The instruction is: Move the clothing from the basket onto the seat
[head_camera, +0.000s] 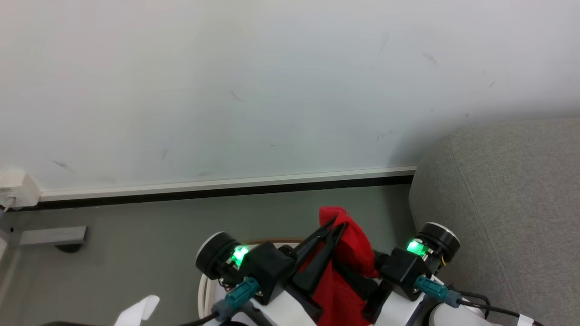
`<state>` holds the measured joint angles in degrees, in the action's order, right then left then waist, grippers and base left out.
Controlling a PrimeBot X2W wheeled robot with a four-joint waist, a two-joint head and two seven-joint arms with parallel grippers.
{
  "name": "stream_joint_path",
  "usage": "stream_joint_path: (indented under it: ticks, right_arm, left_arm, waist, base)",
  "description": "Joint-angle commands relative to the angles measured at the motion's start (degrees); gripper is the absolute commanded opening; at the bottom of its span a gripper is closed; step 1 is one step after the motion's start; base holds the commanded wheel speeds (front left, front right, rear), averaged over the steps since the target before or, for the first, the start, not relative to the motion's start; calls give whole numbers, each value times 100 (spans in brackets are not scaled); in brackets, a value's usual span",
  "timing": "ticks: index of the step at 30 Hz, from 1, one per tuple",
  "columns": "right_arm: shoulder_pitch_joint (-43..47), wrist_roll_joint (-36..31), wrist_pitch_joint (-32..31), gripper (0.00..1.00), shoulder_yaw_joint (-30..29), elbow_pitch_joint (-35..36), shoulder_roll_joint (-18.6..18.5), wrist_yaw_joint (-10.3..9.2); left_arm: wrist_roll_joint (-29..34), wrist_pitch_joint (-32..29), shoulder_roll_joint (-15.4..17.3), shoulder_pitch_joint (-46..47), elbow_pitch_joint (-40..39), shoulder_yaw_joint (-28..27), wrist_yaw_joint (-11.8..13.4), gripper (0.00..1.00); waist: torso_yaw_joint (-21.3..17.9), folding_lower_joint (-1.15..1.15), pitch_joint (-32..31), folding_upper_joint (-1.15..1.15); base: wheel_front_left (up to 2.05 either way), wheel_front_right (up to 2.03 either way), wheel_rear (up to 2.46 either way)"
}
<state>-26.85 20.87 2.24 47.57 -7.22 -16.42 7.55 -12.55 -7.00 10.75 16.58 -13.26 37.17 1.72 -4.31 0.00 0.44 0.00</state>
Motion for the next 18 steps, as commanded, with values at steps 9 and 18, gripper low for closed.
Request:
stream_joint_path:
  ticks: [9, 18]
  right_arm:
    - [-29, 578, 324, 0, -219, 7, 43, -12]
    - [152, 821, 562, 0, -1090, 206, 60, -12]
  left_arm:
    - [-66, 74, 24, 0, 87, -106, 143, 89]
    - [108, 237, 92, 91, 275, -72, 185, 100]
  waist:
    - [-42, 0, 46, 0]
    - [-354, 0, 277, 0]
  base:
    - [0, 0, 0]
    - [0, 0, 0]
